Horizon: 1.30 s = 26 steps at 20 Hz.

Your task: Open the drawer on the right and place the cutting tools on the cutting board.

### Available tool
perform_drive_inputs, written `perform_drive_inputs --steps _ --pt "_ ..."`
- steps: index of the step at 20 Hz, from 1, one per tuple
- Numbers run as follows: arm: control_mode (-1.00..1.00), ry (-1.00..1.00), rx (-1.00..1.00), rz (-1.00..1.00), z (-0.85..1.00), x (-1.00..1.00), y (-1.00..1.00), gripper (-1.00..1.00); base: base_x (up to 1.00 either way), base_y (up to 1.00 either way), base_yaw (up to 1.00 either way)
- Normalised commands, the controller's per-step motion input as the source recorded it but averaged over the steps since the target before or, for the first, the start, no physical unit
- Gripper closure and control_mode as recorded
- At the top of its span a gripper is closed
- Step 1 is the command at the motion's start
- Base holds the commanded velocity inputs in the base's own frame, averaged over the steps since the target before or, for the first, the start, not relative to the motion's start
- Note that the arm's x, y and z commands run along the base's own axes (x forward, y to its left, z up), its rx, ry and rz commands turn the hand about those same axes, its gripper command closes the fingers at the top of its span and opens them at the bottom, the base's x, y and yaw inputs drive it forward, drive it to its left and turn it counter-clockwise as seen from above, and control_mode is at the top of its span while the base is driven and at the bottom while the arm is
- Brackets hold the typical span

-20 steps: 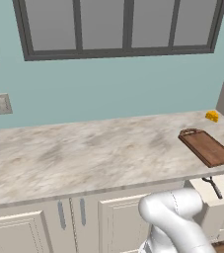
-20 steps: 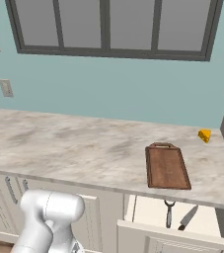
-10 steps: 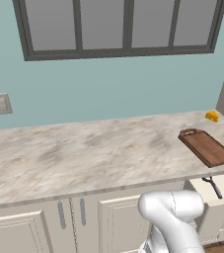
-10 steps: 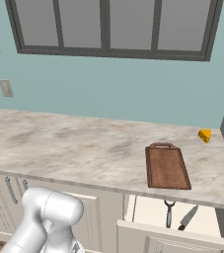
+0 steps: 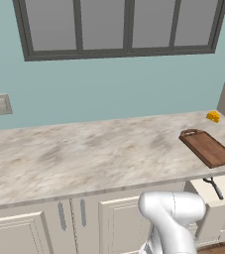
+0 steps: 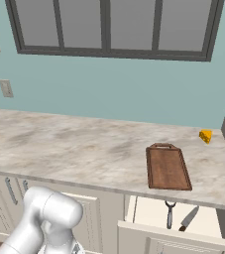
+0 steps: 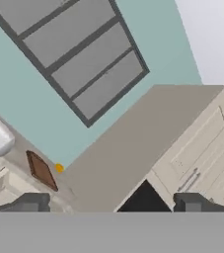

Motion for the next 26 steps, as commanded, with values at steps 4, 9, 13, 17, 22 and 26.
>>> perform_drive_inputs --steps 4,9,13,17,22,26 --pt "-1.0 0.18 -0.51 0.0 0.0 0.5 1.0 -1.0 0.0 0.0 0.0" --pt "-1.0 0.23 -0.35 -0.05 0.01 0.35 0.71 -1.0 0.0 0.0 0.0" --pt "-1.0 0.17 0.0 -0.06 0.17 0.37 0.06 -1.0 0.0 0.0 0.0" --pt "-1.0 0.43 0.0 -0.17 0.31 0.92 0.37 -1.0 0.0 0.0 0.0" --pt "-1.0 0.51 0.0 -0.15 0.4 1.0 0.21 -1.0 0.0 0.0 0.0" --pt "-1.0 0.49 0.0 -0.07 0.46 0.96 0.04 -1.0 0.0 0.0 0.0"
